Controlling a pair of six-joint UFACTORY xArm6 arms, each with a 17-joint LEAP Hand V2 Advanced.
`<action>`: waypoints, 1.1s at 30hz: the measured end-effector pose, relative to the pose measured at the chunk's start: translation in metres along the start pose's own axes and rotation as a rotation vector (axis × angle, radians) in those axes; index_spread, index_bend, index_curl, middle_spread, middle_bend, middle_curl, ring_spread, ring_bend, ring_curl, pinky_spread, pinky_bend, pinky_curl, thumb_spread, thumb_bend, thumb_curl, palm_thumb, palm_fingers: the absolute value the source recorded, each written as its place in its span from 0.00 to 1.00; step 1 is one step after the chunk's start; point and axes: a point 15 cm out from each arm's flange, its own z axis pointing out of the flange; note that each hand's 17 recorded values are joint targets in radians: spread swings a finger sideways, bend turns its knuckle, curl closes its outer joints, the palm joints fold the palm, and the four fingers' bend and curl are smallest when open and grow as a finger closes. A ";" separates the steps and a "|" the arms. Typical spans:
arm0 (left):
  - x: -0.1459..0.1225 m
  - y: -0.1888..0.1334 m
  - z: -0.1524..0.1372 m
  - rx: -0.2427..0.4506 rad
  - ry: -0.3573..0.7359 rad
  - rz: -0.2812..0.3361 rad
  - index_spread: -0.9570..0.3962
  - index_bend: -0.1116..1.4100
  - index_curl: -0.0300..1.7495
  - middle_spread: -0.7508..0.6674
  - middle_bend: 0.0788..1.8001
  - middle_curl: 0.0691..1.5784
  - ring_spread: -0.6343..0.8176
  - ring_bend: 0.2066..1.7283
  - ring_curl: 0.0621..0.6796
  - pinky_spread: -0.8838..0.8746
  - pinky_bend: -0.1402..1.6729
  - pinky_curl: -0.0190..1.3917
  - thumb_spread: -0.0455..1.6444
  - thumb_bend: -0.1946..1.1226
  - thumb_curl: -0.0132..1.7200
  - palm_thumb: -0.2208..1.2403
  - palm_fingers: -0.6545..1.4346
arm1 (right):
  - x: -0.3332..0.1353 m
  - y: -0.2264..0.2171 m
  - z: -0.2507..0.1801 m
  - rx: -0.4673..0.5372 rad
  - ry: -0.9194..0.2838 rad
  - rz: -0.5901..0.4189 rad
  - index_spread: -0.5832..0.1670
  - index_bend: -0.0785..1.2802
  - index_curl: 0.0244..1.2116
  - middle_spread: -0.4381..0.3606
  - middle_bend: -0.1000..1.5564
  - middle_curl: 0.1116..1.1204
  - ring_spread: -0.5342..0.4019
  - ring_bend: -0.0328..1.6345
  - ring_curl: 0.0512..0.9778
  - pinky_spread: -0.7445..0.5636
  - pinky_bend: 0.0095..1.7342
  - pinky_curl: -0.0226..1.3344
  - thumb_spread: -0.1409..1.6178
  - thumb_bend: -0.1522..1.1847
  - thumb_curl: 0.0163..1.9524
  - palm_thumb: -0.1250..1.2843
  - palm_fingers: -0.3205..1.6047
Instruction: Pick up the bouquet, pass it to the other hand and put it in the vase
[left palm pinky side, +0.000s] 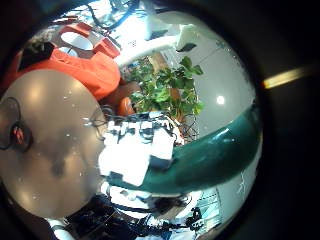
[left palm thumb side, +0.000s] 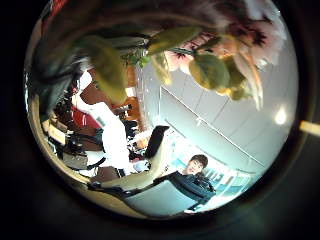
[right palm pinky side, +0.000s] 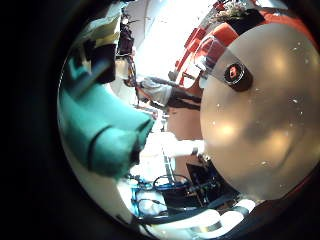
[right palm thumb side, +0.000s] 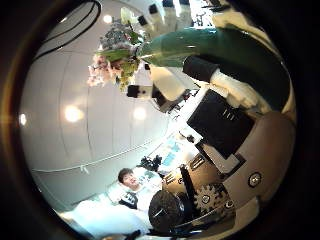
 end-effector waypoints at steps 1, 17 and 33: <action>0.000 0.000 0.000 -0.001 -0.001 -0.006 0.85 0.21 0.20 0.77 0.20 0.23 0.80 0.28 0.21 0.80 0.19 0.22 0.58 0.14 0.21 0.39 0.48 | 0.002 0.000 0.001 -0.005 0.005 0.005 0.47 0.93 0.76 0.41 0.91 0.65 0.35 0.88 0.76 0.43 0.69 0.78 0.57 0.12 0.68 0.90 0.75; -0.005 0.001 -0.002 -0.014 0.018 -0.055 0.40 0.52 0.36 0.28 0.58 0.51 0.17 0.80 0.73 0.26 0.76 0.50 0.61 0.30 0.35 0.84 0.87 | 0.036 -0.027 -0.030 0.150 0.099 0.042 0.45 0.85 0.74 0.38 0.86 0.64 0.34 0.84 0.75 0.39 0.67 0.77 0.60 0.07 0.61 0.72 0.68; 0.044 -0.006 -0.086 0.368 -0.244 0.273 0.23 0.58 0.56 0.18 0.64 0.59 0.16 0.89 0.81 0.21 0.81 0.58 0.66 0.28 0.44 0.86 0.80 | 0.056 -0.030 -0.062 0.219 0.089 0.082 0.29 0.40 0.46 0.39 0.48 0.38 0.47 0.60 0.47 0.65 0.43 0.55 0.64 0.09 0.37 0.62 0.19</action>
